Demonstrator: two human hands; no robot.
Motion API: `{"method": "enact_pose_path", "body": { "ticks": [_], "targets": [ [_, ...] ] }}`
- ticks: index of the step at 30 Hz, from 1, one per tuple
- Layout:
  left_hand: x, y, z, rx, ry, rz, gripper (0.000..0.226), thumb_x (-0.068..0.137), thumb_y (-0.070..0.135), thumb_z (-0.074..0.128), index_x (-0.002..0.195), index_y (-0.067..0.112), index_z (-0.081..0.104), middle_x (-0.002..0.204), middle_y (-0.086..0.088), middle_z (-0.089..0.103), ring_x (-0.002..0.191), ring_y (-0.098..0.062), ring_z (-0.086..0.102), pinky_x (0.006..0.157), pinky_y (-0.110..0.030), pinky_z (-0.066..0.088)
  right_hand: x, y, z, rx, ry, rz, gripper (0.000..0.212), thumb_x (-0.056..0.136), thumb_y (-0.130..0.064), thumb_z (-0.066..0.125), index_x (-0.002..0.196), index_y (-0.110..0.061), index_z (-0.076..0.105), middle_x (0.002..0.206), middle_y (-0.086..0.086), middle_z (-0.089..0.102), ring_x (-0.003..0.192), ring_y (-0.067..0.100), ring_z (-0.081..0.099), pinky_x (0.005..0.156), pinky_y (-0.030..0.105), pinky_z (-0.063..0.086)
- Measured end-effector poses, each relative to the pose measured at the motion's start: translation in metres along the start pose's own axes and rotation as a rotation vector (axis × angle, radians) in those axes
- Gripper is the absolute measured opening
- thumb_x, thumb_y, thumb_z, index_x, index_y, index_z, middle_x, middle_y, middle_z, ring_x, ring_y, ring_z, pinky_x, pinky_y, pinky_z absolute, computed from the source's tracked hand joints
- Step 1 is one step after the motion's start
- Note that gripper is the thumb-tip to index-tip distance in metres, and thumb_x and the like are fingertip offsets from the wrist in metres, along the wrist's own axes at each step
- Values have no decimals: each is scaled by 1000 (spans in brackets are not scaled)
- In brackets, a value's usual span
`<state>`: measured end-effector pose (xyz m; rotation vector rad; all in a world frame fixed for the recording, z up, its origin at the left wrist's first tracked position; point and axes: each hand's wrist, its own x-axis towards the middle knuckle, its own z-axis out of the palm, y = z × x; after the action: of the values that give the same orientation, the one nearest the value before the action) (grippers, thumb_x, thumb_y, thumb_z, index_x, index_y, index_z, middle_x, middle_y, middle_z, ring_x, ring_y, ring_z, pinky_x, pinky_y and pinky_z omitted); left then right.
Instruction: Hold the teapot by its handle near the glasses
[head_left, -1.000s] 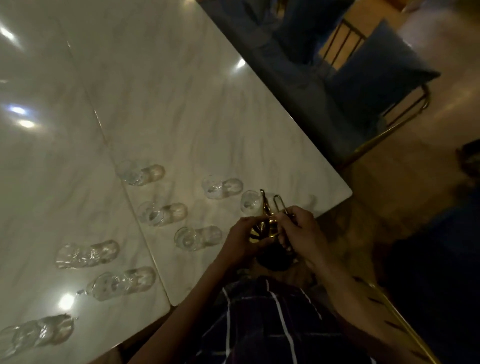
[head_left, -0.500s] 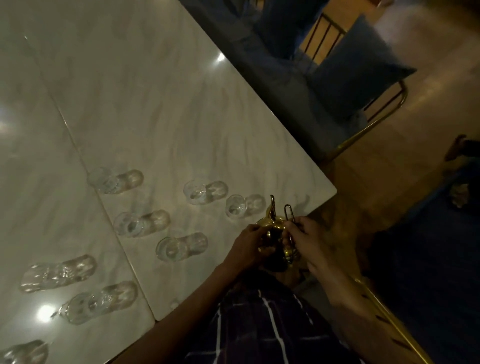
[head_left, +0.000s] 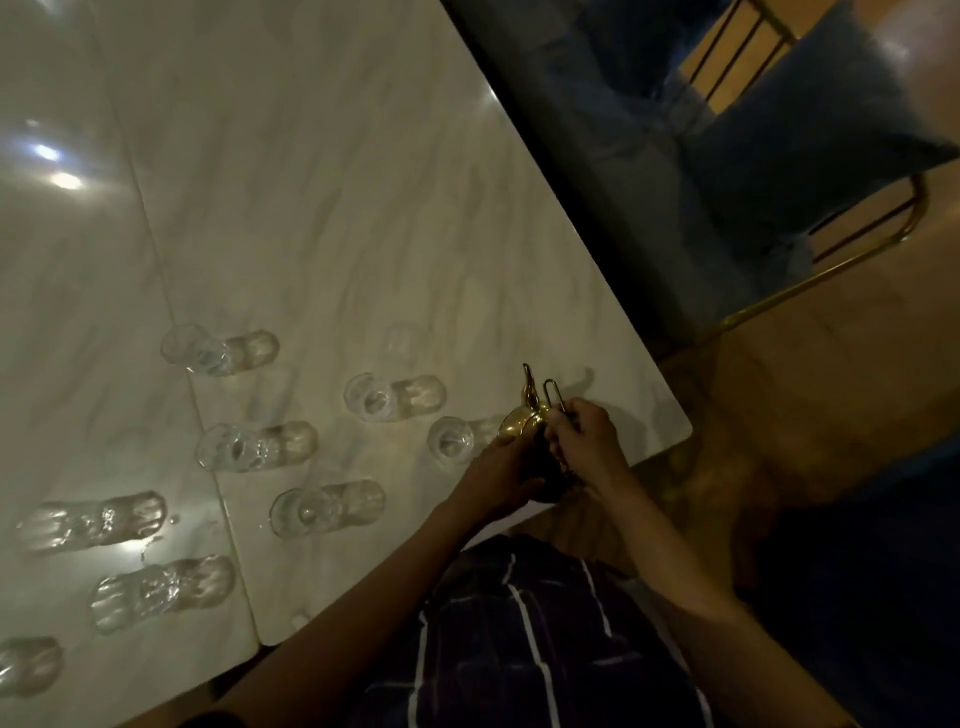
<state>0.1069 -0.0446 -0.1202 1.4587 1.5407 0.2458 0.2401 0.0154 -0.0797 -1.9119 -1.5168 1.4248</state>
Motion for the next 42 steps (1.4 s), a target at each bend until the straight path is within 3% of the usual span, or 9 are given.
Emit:
{"method": "enact_pose_path", "body": {
  "ticks": [5,9,15,24,30,34,38,42],
  "targets": [
    [37,12,-3,0,-42,-53,82,94,20,70,163,23,27,157,-17,45,133,-39,54,105,-48,51,46,-4,-9,-38,-25,-36,20,97,-22,53,98,-6,66,90,12,70,76,19,64,71,37,55],
    [57,15,-5,10,-44,-70,84,96,20,69,164,25,21,159,-20,40,137,-39,51,105,-41,47,72,-7,-13,-63,-51,-39,21,99,-20,52,101,-4,65,90,14,70,68,14,64,66,32,54],
    [74,10,-7,10,-56,-118,90,95,23,72,165,27,16,158,-22,38,136,-41,50,106,-44,49,98,-8,-7,-119,-84,-20,23,96,-28,53,102,-9,66,94,15,71,90,31,69,85,51,57],
    [86,11,-7,45,-51,-116,93,97,26,70,166,28,7,164,-22,29,139,-41,48,108,-43,48,108,-12,-11,-124,-105,-63,21,98,-25,52,98,-8,65,81,10,71,75,22,68,82,48,57],
    [86,14,1,79,-43,-120,98,97,27,69,165,30,0,164,-21,26,136,-40,51,108,-43,48,105,-7,-18,-65,-110,-84,18,99,-23,53,98,-9,64,85,12,72,68,15,66,78,43,59],
    [85,12,1,49,-14,-120,96,96,28,70,165,31,4,165,-19,27,137,-39,50,107,-44,48,110,-7,-14,-46,-93,-62,21,99,-24,53,98,-6,64,85,13,72,65,14,66,77,45,60],
    [72,6,0,-30,74,-141,78,96,29,70,161,24,29,157,-15,44,138,-34,49,108,-41,45,107,-6,-8,-54,-77,-69,25,101,-29,50,107,-7,59,94,9,69,80,22,70,80,45,59],
    [43,-3,-9,-122,191,-184,65,97,34,69,155,17,44,151,-15,51,136,-31,50,109,-38,42,96,-8,0,-268,137,-360,28,97,-24,56,118,-6,51,118,12,56,107,27,57,87,39,52]
  ]
}}
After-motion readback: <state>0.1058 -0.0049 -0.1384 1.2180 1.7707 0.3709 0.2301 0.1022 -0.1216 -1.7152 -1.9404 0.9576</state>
